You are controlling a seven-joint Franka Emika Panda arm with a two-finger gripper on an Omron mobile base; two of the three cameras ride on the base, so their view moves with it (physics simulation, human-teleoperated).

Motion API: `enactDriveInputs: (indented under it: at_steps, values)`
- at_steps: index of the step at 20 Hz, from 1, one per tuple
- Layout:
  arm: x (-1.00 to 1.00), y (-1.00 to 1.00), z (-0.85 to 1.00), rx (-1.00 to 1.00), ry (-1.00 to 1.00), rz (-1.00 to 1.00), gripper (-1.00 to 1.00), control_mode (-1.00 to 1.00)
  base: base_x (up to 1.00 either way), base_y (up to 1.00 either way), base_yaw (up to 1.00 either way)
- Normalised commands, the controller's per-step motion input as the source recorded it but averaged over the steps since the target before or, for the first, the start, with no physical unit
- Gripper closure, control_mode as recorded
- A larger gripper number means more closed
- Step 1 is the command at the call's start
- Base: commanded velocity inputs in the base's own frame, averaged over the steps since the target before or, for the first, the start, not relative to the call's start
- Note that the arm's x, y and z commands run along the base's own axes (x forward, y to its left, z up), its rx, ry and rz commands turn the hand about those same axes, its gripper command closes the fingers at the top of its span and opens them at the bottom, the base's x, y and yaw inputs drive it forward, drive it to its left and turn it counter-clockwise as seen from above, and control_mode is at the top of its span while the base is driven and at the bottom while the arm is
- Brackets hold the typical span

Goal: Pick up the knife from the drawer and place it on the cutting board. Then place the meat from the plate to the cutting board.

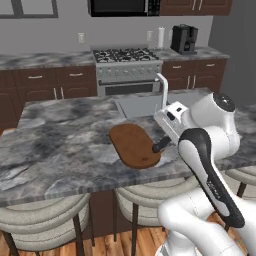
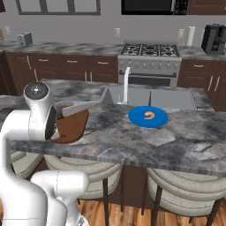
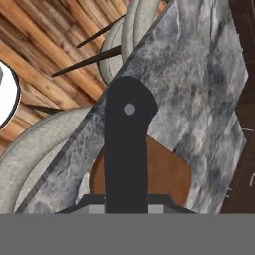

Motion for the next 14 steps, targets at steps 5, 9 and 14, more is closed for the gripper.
enactDriveInputs:
  at_steps: [5, 9, 14]
  values:
    - [0.51, 0.15, -0.01, -0.16, 0.05, 0.0, 1.0, -1.0, 0.0, 0.0, 0.0]
    - [0.33, 0.39, -0.08, -0.16, 0.1, -0.44, 1.0, -1.0, 0.0, 0.0, 0.0]
    - [0.2, 0.08, -0.05, 0.0, 0.13, 0.03, 1.0, -1.0, 0.0, 0.0, 0.0]
